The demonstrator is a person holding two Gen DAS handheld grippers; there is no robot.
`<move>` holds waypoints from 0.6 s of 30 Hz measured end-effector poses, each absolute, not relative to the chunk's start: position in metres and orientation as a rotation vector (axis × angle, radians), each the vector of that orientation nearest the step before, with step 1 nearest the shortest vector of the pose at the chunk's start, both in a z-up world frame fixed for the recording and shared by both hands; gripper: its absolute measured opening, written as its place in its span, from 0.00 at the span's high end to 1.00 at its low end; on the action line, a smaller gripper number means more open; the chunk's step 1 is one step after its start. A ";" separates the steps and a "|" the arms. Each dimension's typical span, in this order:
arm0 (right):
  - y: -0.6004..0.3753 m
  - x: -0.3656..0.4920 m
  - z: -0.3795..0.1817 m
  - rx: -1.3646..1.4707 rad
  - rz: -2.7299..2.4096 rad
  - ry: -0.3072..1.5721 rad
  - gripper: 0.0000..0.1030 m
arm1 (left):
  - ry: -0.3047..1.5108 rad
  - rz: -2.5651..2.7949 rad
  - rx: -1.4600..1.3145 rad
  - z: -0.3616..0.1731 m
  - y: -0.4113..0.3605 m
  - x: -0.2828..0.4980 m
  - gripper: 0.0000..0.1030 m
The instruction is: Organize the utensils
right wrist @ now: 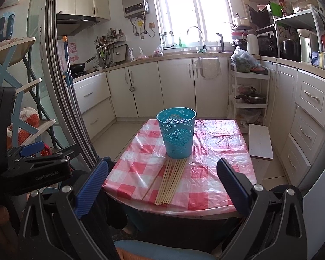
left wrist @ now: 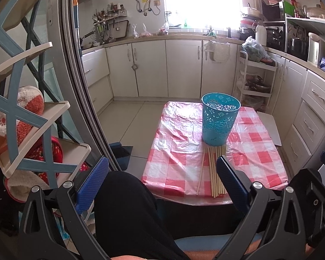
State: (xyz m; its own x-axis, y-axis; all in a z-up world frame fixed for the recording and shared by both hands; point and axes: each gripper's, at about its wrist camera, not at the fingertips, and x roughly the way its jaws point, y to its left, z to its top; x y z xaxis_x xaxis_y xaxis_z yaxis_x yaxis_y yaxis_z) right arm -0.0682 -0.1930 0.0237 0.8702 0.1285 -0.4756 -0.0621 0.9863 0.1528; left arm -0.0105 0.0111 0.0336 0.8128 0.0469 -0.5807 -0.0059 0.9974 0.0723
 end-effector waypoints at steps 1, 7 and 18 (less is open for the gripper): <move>-0.193 -0.068 0.024 0.136 0.099 0.506 0.07 | 0.617 0.026 0.067 0.033 0.012 -0.011 0.07; -0.196 -0.069 0.025 0.144 0.095 0.497 0.07 | 0.568 0.019 0.052 0.036 0.012 -0.018 0.07; -0.198 -0.069 0.026 0.140 0.091 0.499 0.07 | 0.604 0.007 0.077 0.032 0.007 -0.013 0.07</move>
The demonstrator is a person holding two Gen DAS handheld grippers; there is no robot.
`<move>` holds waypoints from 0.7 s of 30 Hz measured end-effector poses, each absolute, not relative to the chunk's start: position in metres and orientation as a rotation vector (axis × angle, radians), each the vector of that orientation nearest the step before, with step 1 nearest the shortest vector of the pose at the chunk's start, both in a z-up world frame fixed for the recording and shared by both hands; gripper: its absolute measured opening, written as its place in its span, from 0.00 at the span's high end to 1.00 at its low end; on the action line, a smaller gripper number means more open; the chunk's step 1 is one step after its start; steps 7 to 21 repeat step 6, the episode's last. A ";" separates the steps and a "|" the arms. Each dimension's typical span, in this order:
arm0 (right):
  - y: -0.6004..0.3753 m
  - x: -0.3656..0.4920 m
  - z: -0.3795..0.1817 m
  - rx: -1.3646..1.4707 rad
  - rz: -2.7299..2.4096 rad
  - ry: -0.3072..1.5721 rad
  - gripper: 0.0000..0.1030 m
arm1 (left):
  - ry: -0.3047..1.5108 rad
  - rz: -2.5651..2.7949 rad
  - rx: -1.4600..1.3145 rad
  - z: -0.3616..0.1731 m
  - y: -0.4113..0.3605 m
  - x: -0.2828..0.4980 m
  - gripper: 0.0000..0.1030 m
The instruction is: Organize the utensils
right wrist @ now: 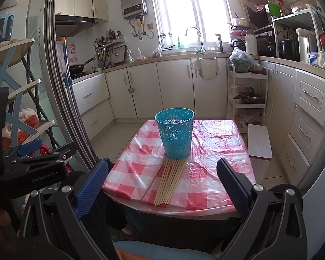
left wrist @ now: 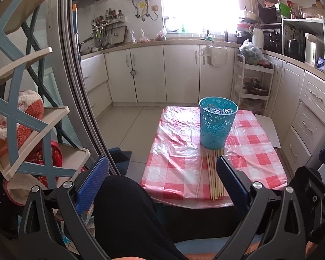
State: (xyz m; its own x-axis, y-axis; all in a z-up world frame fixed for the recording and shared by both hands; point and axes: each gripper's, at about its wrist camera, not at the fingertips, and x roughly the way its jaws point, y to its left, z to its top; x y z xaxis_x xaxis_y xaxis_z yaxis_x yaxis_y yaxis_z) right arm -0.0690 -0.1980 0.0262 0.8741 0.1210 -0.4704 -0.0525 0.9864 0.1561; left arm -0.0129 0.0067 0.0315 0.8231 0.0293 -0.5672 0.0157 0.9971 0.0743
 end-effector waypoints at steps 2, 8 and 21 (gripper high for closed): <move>-0.199 -0.069 0.026 0.141 0.088 0.499 0.07 | 0.650 -0.010 0.076 0.027 0.006 -0.008 0.07; -0.199 -0.068 0.025 0.143 0.087 0.505 0.07 | 0.655 -0.014 0.083 0.024 0.005 -0.007 0.07; -0.199 -0.068 0.025 0.143 0.087 0.505 0.07 | 0.655 -0.014 0.083 0.024 0.005 -0.007 0.07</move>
